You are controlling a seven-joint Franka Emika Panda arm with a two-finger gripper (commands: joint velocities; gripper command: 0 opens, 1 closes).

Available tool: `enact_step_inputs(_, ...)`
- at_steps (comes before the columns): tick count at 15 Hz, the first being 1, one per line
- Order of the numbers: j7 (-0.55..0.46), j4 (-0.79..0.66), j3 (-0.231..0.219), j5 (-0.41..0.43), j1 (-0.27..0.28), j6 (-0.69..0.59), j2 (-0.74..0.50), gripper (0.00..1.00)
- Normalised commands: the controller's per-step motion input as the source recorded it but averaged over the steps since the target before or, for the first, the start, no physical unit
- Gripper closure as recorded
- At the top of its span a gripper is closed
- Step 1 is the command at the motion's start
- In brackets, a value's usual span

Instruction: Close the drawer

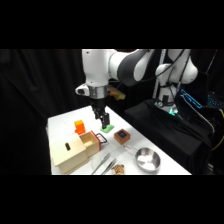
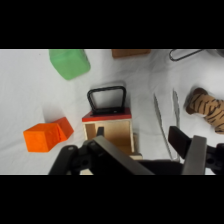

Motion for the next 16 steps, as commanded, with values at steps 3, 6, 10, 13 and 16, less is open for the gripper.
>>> enact_step_inputs(3,-0.01,-0.06,0.011,0.021,-0.015,0.05,-0.02,0.0)
enact_step_inputs(6,-0.05,-0.16,0.016,0.051,-0.028,0.18,-0.06,0.0)
enact_step_inputs(10,-0.18,-0.22,0.026,0.106,-0.061,0.36,-0.06,0.0)
enact_step_inputs(13,-0.27,-0.14,0.028,0.164,-0.094,0.41,0.08,0.0)
enact_step_inputs(16,-0.28,-0.04,0.037,0.186,-0.105,0.35,0.19,0.0)
